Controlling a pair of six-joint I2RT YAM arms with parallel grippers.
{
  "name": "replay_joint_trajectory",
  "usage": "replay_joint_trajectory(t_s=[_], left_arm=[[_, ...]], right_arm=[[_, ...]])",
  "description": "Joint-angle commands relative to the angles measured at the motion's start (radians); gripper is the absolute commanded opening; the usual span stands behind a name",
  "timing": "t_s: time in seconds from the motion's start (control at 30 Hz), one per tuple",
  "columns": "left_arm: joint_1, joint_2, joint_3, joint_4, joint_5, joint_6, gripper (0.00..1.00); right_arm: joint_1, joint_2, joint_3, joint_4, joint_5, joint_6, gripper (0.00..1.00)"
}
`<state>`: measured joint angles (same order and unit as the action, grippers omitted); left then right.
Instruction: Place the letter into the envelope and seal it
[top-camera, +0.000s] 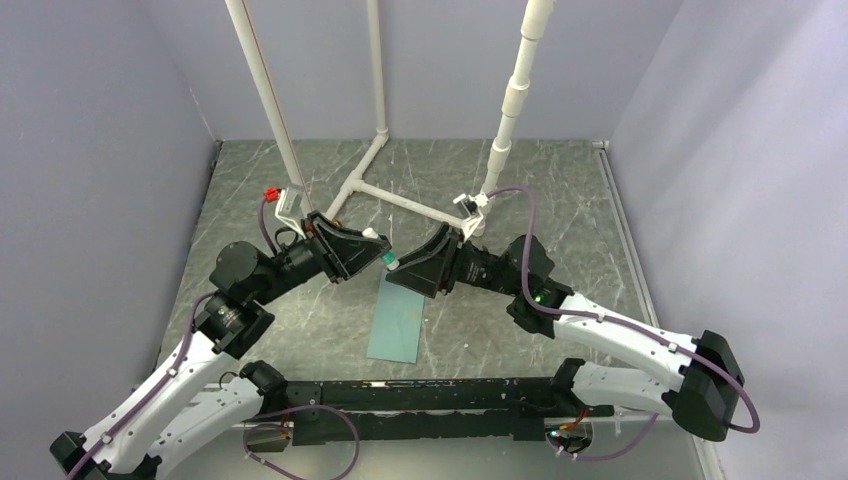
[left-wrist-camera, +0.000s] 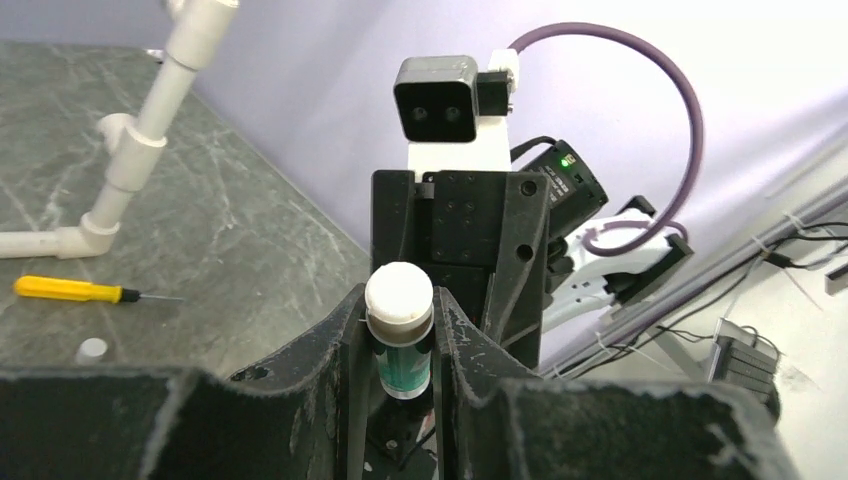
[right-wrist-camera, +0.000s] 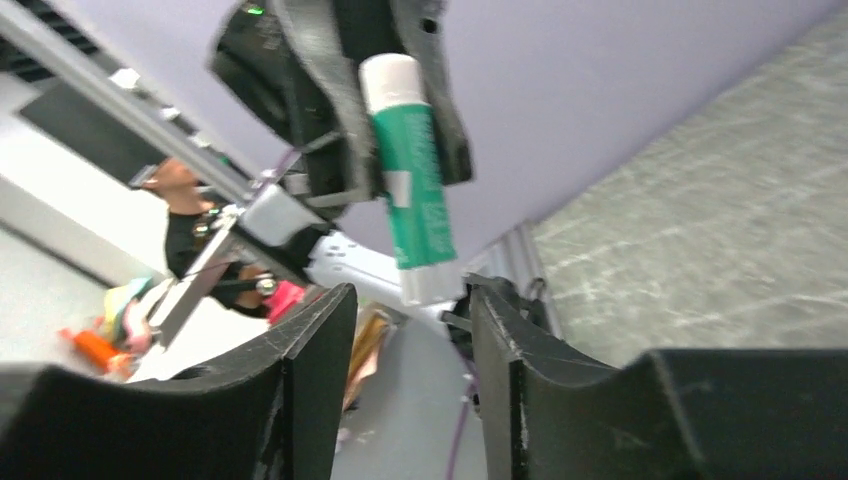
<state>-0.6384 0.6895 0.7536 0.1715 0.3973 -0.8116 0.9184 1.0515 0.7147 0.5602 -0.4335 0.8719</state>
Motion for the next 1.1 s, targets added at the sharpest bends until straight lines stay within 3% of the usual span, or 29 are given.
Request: replay_joint_trajectory(t_s=[0.0,0.17,0.37,0.5,0.63,0.8,0.93,1.0,1.03,1.07], left_arm=[[-0.001,-0.004,-0.017,0.12,0.073,-0.063,0.02],[-0.001,0.008,-0.023,0.137,0.084,-0.061,0.02],[-0.001,0.014,-0.022,0.127,0.074,-0.043,0.02],[-0.001,0.023,-0.008,0.074,0.038,0.002,0.02],[-0.001,0.039,0.023,-0.036,-0.078,0.022,0.03],[-0.001,0.123,0.1,-0.261,-0.335,-0.062,0.03],[0.0,0.164,0.143,-0.337,-0.392,-0.092,0.02],[0.0,0.166,0.166,-0.398,-0.433,-0.127,0.02],[0.0,0.165,0.177,-0.442,-0.457,-0.147,0.02],[-0.001,0.161,0.183,-0.469,-0.467,-0.158,0.03]], right_arm=[[0.01,0.01,0.003,0.308,-0.107,0.085,0.4],[0.01,0.02,0.022,0.295,-0.122,0.052,0.29],[0.01,0.008,0.082,0.101,-0.082,-0.084,0.09],[0.012,0.008,0.167,-0.148,0.012,-0.315,0.02],[0.031,0.036,0.248,-0.362,0.201,-0.609,0.01],[0.084,0.117,0.283,-0.399,0.49,-1.045,0.02],[0.096,0.141,0.293,-0.379,0.607,-1.133,0.04],[0.097,0.129,0.303,-0.41,0.563,-1.1,0.07],[0.096,0.12,0.309,-0.438,0.526,-1.081,0.17],[0.094,0.105,0.32,-0.475,0.473,-1.047,0.35]])
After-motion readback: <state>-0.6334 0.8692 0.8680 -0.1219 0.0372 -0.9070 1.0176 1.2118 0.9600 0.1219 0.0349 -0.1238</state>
